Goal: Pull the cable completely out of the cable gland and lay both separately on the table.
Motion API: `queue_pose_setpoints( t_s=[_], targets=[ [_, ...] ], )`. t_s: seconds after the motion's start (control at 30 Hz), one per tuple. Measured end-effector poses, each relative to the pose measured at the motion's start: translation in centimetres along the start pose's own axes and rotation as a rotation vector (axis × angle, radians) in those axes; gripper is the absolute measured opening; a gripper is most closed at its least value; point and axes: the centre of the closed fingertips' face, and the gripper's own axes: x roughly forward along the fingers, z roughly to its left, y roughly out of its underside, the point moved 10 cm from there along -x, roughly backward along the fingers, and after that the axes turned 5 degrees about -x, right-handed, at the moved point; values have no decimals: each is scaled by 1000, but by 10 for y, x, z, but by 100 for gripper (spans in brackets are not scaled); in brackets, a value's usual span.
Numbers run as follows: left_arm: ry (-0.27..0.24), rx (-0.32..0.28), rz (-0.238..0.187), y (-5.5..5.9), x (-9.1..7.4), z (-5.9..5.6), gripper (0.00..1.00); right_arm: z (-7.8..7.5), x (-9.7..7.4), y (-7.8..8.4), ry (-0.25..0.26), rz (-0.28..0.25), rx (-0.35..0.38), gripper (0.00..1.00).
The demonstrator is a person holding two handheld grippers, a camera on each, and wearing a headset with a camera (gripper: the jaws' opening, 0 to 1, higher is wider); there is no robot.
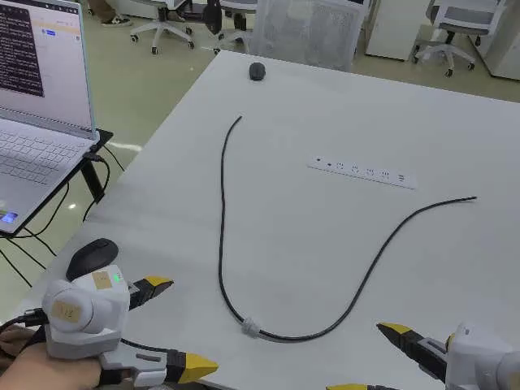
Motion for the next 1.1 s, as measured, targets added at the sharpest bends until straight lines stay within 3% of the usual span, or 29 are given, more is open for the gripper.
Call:
queue_pose_setpoints(
  t_s=[0.1, 0.6, 1.1],
  targets=[
    [0, -2, -12, -2, -2, 2, 93, 0, 3, -1, 0, -1, 4, 94],
    [12, 37, 18, -2, 4, 8, 93, 0, 22, -13, -25, 35, -41, 93],
    [26, 13, 18, 6, 6, 12, 92, -8, 70, -23, -87, 162, -132, 84]
  ],
)
